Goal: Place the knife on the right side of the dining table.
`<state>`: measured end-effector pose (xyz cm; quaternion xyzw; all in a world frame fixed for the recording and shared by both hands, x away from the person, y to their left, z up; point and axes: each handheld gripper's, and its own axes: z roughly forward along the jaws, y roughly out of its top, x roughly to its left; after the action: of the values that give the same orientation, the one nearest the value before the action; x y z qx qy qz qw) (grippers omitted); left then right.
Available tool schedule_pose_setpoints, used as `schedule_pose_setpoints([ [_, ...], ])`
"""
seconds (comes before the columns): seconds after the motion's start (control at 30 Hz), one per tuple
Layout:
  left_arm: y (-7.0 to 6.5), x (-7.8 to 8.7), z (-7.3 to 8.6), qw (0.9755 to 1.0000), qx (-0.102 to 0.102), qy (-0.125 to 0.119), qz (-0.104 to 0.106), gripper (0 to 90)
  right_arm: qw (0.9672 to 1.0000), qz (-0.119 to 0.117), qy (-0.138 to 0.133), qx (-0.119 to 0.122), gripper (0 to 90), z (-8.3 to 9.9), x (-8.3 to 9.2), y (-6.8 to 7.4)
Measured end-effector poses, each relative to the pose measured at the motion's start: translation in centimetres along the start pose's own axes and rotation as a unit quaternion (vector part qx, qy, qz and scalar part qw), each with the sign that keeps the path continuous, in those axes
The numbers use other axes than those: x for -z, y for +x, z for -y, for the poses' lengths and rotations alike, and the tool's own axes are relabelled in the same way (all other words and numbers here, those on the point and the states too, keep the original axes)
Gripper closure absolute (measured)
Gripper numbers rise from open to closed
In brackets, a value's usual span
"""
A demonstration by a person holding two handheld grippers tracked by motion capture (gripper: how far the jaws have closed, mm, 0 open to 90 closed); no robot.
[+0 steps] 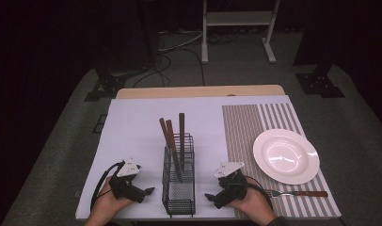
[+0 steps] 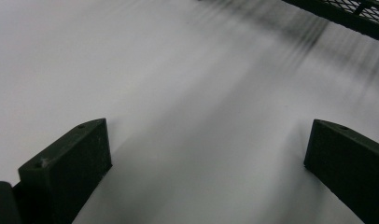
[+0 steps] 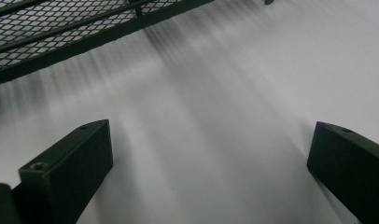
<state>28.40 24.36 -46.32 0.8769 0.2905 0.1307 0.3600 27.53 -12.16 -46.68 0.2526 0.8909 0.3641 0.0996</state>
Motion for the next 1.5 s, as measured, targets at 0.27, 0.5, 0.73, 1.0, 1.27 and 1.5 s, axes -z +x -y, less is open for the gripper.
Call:
schedule_pose_setpoints([
  [0.27, 0.0, 0.0, 0.0, 1.0000, 0.001, 0.000, 0.000, 0.0, 1.0000, 0.001, 0.001, -0.002, 3.2, -0.1, 0.1, -0.1],
  [0.5, 0.0, 0.0, 0.0, 1.0000, 0.001, 0.000, 0.000, 0.0, 0.9998, 0.000, -0.003, -0.020, 13.8, -0.7, 1.1, -0.9],
  [0.73, 0.0, 0.0, 0.0, 1.0000, 0.001, 0.000, 0.001, 0.0, 0.9991, -0.008, -0.018, -0.038, 29.3, -1.5, 2.2, -1.6],
  [1.0, 0.0, 0.0, 0.0, 1.0000, 0.001, 0.001, 0.001, 0.0, 0.9973, -0.022, -0.055, -0.043, 30.8, -3.2, 4.1, -2.5],
  [1.27, 0.0, 0.0, 0.0, 1.0000, 0.001, 0.001, 0.001, 0.0, 0.9932, -0.033, -0.103, -0.043, 30.1, -5.6, 6.0, -3.5],
  [1.5, 0.0, 0.0, 0.0, 1.0000, 0.000, 0.002, 0.001, 0.0, 0.9896, -0.040, -0.132, -0.039, 30.4, -7.6, 6.9, -4.0],
])
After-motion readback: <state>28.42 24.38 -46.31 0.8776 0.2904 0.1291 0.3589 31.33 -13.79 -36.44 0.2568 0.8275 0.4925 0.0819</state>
